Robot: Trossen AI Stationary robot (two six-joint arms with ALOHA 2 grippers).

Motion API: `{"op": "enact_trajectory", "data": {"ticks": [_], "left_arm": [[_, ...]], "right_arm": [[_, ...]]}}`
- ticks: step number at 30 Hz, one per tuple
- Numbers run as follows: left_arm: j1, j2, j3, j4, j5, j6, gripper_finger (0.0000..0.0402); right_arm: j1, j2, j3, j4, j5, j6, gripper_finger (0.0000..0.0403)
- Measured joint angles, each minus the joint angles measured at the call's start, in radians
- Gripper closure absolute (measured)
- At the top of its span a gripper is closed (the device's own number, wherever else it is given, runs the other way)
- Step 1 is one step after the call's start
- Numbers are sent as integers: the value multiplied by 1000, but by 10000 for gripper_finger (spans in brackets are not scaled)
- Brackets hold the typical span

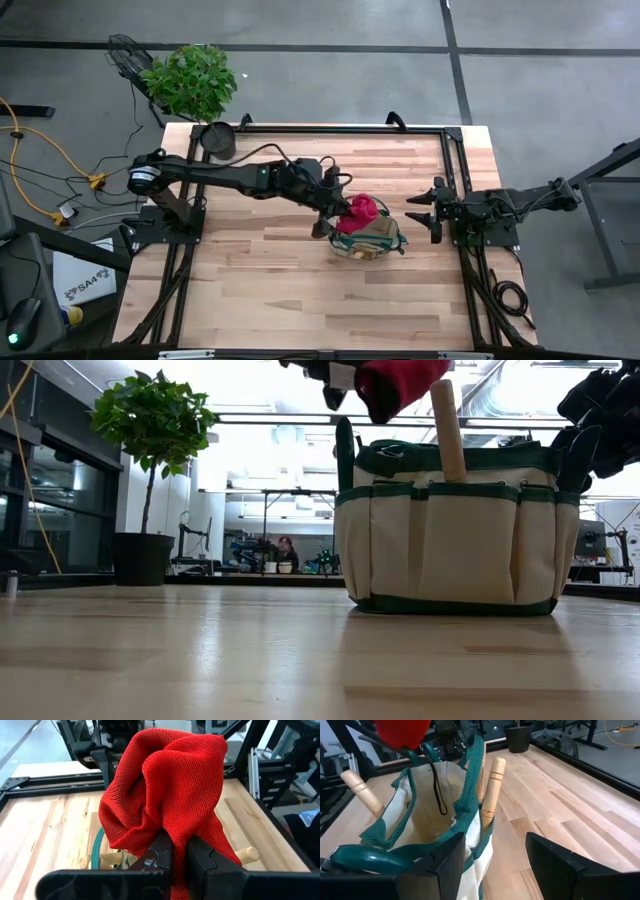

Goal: Pick & Place Garden tools in Gardening bag
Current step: Put the red gloves into the gardening bag

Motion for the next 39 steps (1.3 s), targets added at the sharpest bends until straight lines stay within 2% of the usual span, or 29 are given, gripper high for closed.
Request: {"op": "enact_trajectory", "data": {"ticks": [16, 32, 36, 39], "left_arm": [[0, 171, 194, -172, -28, 125, 389], [6, 224, 196, -235, -21, 135, 386], [7, 225, 196, -240, 31, 124, 386], [6, 225, 196, -264, 25, 124, 386]], "right_arm": [[0, 2, 0, -14, -13, 21, 202], [0, 2, 0, -30, -10, 28, 202], [0, 2, 0, -30, -10, 28, 202], [0, 2, 0, -30, -10, 28, 202]]}}
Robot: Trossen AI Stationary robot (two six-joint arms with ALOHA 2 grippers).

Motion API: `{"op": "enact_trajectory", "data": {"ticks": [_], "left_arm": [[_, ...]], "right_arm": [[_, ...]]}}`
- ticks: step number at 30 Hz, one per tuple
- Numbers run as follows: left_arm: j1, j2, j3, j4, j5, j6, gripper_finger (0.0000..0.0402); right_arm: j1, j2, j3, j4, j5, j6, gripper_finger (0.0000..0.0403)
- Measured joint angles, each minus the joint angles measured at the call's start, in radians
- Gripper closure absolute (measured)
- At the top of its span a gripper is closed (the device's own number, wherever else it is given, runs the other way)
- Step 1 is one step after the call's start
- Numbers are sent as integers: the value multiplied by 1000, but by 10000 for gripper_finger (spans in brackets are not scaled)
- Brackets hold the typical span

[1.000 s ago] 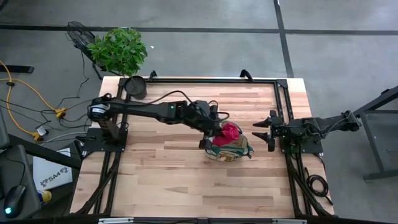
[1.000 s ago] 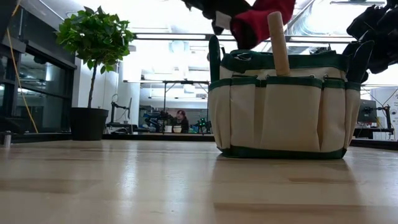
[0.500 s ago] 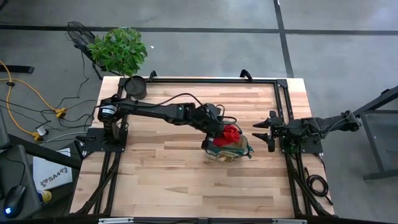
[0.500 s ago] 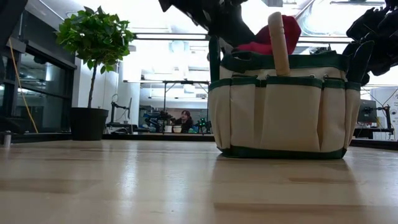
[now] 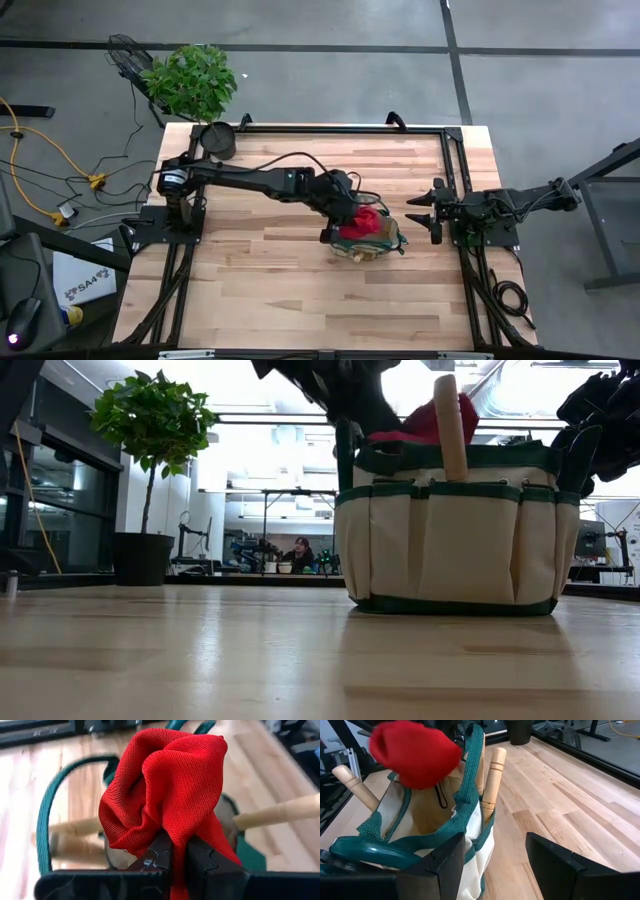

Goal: Pick & Place Garden tools in Gardening bag
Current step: Put the red gloves into the gardening bag

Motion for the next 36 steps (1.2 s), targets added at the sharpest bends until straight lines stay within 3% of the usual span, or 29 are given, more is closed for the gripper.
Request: {"op": "enact_trajectory", "data": {"ticks": [4, 17, 21, 25, 36], "left_arm": [[0, 21, 1, -23, -47, -1, 386], [0, 19, 1, -63, -17, -8, 385], [0, 19, 1, -48, -65, -26, 375], [0, 19, 0, -29, -67, -26, 335], [-1, 19, 0, 23, -22, -31, 173]], "right_arm": [[0, 0, 0, 0, 0, 0, 202], [0, 3, 0, -6, 3, 1, 202], [0, 3, 0, -6, 3, 1, 202], [0, 3, 0, -6, 3, 1, 202], [0, 3, 0, -7, 3, 1, 202]]}}
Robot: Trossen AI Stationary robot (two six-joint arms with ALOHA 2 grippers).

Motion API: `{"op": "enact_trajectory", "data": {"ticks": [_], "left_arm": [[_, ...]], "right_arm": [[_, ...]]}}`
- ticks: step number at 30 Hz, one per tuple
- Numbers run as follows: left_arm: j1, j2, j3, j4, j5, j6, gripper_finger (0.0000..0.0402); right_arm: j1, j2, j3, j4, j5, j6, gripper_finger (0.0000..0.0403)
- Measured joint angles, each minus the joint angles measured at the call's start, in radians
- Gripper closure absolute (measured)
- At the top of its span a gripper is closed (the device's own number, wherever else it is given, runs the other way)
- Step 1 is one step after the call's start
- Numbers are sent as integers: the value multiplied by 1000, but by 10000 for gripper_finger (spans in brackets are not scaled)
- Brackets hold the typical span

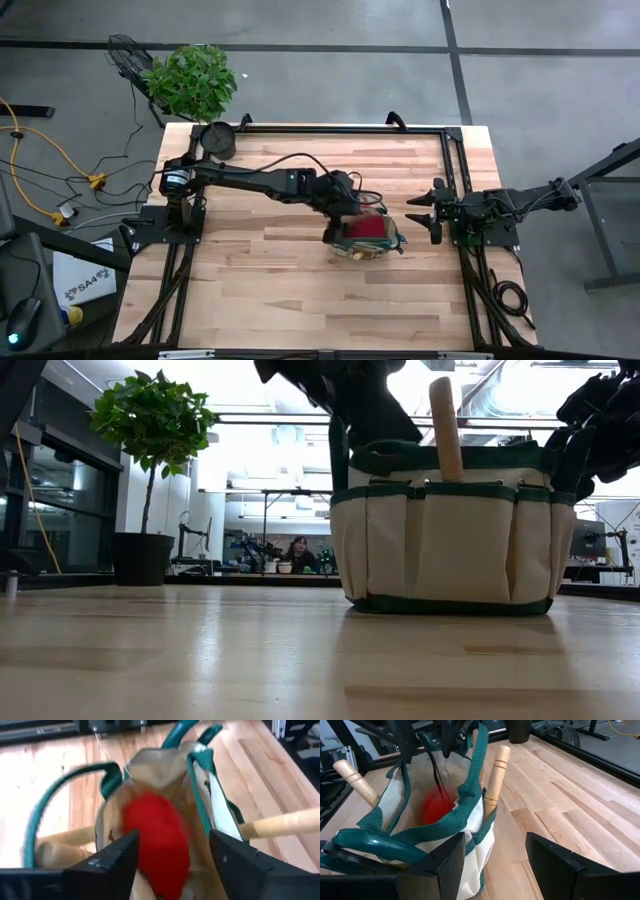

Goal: Pick & Place Garden tools in Gardening bag
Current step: Put the red gloves into the gardening bag, then return to Home Position

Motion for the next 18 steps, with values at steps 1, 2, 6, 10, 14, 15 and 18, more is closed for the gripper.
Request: {"op": "enact_trajectory", "data": {"ticks": [1, 2, 6, 10, 14, 15, 18], "left_arm": [[0, -2, 0, 10, 1, 0, 164], [0, -4, 0, 17, -1, -1, 157], [0, -10, 0, 23, -38, -13, 148], [0, -38, -2, -3, -89, -27, 158], [1, -105, 0, -34, -125, -25, 174], [1, -125, 0, -50, -129, -21, 177], [1, -184, 1, -80, -131, 1, 186]], "right_arm": [[0, 0, 0, 0, 0, 0, 202], [0, 0, 0, 0, 0, 0, 202], [0, 0, 0, 0, 0, 0, 202], [0, 0, 0, 0, 0, 0, 202], [0, 0, 0, -4, -1, 3, 202], [0, 0, 0, -7, -4, 4, 202], [1, 0, 0, -10, -4, 17, 202]]}}
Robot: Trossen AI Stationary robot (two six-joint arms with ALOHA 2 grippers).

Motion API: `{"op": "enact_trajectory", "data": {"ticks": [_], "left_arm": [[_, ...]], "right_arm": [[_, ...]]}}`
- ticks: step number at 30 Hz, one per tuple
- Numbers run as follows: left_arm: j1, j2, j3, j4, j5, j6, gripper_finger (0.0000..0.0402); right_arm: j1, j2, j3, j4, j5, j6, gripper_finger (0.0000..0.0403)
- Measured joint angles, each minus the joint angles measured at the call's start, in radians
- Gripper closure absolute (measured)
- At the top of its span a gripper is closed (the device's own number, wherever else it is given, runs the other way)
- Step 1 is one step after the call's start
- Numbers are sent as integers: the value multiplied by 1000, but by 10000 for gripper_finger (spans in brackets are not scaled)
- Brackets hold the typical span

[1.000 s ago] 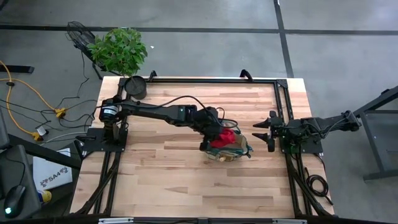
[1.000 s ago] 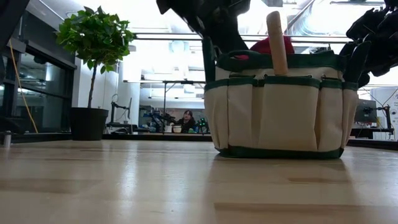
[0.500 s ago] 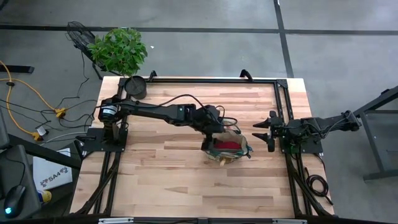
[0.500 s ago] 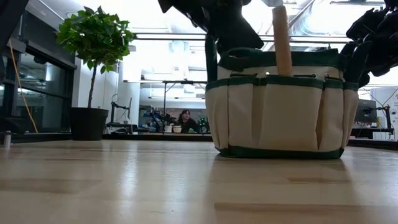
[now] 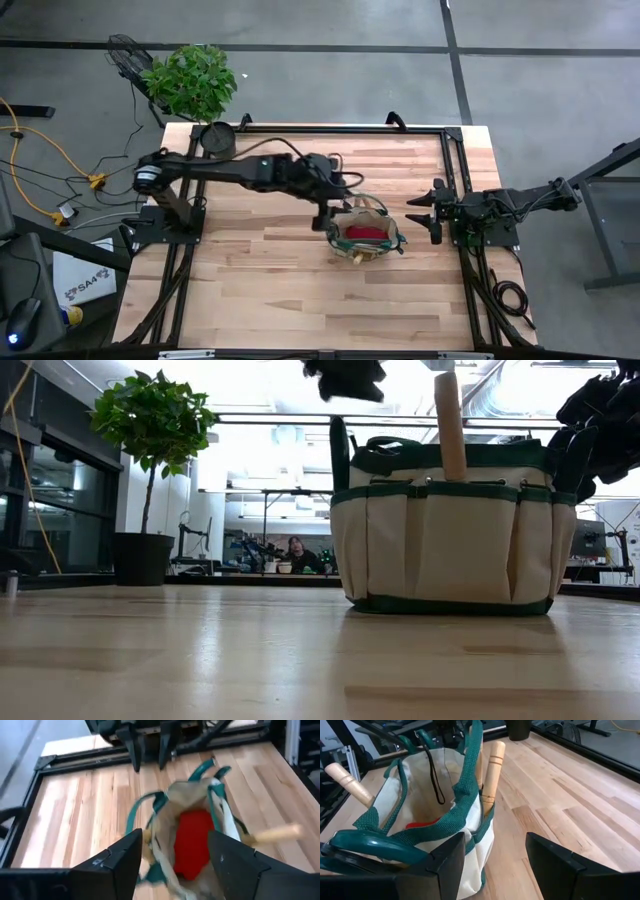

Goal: Pick & Place Garden tools in Gardening bag
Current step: Return to Home Position

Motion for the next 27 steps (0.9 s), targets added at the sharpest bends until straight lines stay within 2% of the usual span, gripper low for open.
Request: {"op": "enact_trajectory", "data": {"ticks": [5, 6, 10, 14, 18, 27], "left_arm": [[0, -83, -16, -102, -40, -2, 188], [0, -101, -39, -130, -49, 8, 188], [0, -190, -187, -74, -53, 17, 188], [1, -308, -407, 99, -69, -18, 188], [1, -467, -664, 319, -134, -64, 188], [0, -921, -1238, 764, -175, -174, 188]], "right_arm": [[0, 0, 0, -1, 1, 6, 202], [0, 0, 0, -1, 1, 6, 202], [0, 1, 0, 0, -3, 23, 202], [0, 3, 1, 11, 3, 58, 202], [0, 4, 1, 10, -1, 56, 202], [0, 17, 0, 23, -2, 57, 202]]}}
